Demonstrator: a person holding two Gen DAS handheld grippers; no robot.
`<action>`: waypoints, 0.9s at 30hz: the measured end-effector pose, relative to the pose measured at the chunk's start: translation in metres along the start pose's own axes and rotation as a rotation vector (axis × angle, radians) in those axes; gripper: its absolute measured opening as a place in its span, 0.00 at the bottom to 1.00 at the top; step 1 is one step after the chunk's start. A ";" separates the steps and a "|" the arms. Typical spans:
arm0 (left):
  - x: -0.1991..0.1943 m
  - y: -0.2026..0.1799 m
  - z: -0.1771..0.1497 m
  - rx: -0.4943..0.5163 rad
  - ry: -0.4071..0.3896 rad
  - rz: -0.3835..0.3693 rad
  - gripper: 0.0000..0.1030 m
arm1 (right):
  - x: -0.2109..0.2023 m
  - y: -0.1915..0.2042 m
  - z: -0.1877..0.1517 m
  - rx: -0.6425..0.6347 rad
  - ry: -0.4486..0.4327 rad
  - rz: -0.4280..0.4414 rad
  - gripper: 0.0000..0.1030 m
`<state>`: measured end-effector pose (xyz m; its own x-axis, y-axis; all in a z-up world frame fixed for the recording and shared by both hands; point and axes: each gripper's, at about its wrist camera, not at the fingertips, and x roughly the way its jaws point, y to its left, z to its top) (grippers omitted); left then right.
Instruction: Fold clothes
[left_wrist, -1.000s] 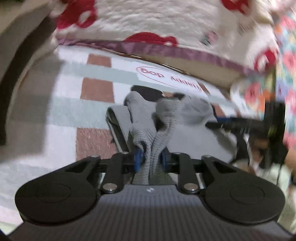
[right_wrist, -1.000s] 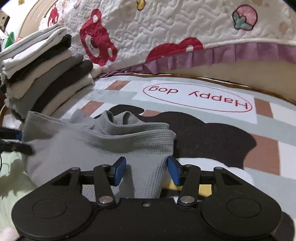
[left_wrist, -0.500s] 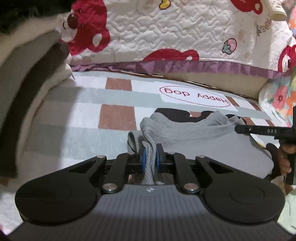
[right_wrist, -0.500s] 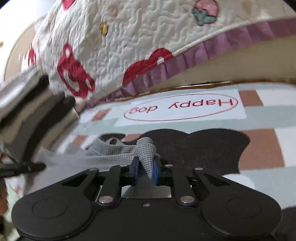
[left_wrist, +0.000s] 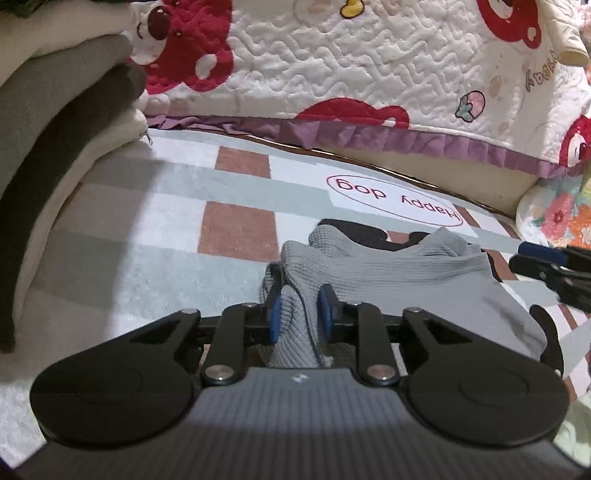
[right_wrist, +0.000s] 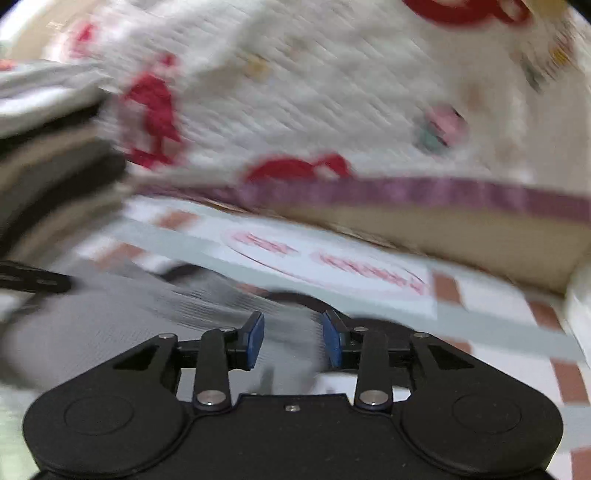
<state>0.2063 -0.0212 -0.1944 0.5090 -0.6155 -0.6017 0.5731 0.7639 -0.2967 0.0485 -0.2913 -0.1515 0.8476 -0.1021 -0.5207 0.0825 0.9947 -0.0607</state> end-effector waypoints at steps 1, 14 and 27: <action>0.000 0.000 0.000 -0.002 -0.001 0.001 0.20 | -0.001 0.010 0.002 -0.031 0.004 0.049 0.46; -0.080 -0.023 0.004 0.105 -0.094 0.019 0.31 | 0.029 -0.005 -0.032 -0.044 0.141 -0.062 0.52; -0.019 -0.034 0.013 0.143 0.054 -0.051 0.31 | -0.023 -0.057 -0.067 0.802 0.313 0.105 0.61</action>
<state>0.1856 -0.0383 -0.1633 0.4443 -0.6385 -0.6285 0.6849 0.6943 -0.2211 -0.0109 -0.3460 -0.1935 0.6983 0.1097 -0.7074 0.4564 0.6931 0.5580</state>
